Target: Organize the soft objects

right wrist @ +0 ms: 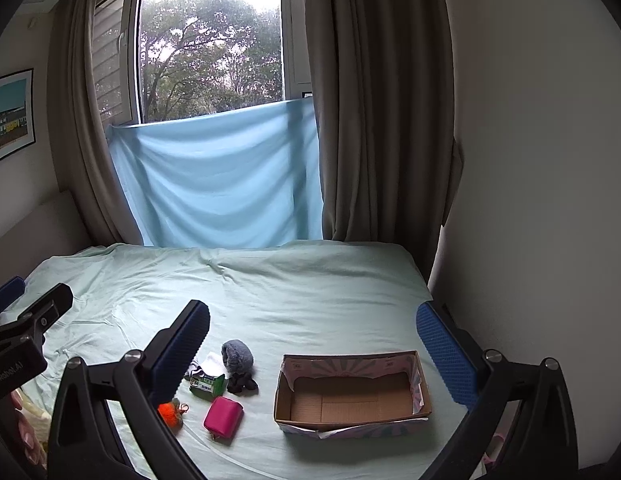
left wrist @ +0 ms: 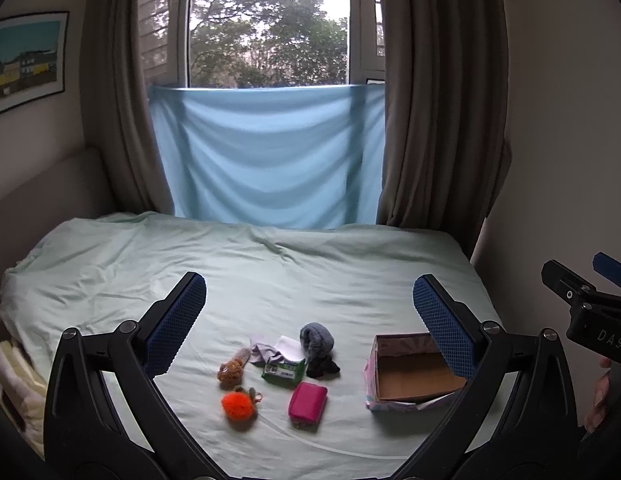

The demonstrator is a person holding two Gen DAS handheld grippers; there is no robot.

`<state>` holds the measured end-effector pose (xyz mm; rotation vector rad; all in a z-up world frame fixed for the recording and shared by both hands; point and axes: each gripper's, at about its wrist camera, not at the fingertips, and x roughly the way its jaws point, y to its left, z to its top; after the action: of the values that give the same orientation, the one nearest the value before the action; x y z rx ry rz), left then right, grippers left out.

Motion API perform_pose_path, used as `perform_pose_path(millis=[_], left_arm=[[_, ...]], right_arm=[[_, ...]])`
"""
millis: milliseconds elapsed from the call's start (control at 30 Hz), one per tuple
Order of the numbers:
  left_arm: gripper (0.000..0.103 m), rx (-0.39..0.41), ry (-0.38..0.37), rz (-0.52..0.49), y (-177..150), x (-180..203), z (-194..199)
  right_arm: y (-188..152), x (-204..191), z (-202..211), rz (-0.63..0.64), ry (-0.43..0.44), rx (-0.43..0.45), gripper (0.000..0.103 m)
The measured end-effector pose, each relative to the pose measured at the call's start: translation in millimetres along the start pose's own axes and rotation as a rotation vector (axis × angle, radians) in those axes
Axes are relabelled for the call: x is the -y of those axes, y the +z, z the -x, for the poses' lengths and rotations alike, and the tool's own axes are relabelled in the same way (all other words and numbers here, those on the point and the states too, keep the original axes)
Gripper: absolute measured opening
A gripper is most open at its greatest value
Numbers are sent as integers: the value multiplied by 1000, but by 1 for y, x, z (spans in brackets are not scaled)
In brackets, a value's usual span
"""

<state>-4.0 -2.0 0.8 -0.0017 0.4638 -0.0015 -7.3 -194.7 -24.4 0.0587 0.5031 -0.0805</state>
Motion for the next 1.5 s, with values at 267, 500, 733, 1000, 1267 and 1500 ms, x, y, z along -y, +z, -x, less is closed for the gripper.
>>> perform_pose_path(millis=[267,500,733,1000,1267,1500], left_arm=[[103,-1,-10,20,-1,-3,-6],[103,6,6,-1,2,0,-11],[103,1,-5,-9,6,4,-17],[103,-10,-16,-6,6,7,-25],[103,-13,-20,9,7,6,-30],[103,-28,-19,17,6,7,-34]], right_arm=[[3,-5,-4,18,9,9,103],[4,-5,-8,18,7,15,103],[7,-3,-16,10,1,11,103],[9,-5,-20,13,1,9,103],[14,-4,-24,4,12,-3,103],[17,-2,-26,6,7,-1,103]])
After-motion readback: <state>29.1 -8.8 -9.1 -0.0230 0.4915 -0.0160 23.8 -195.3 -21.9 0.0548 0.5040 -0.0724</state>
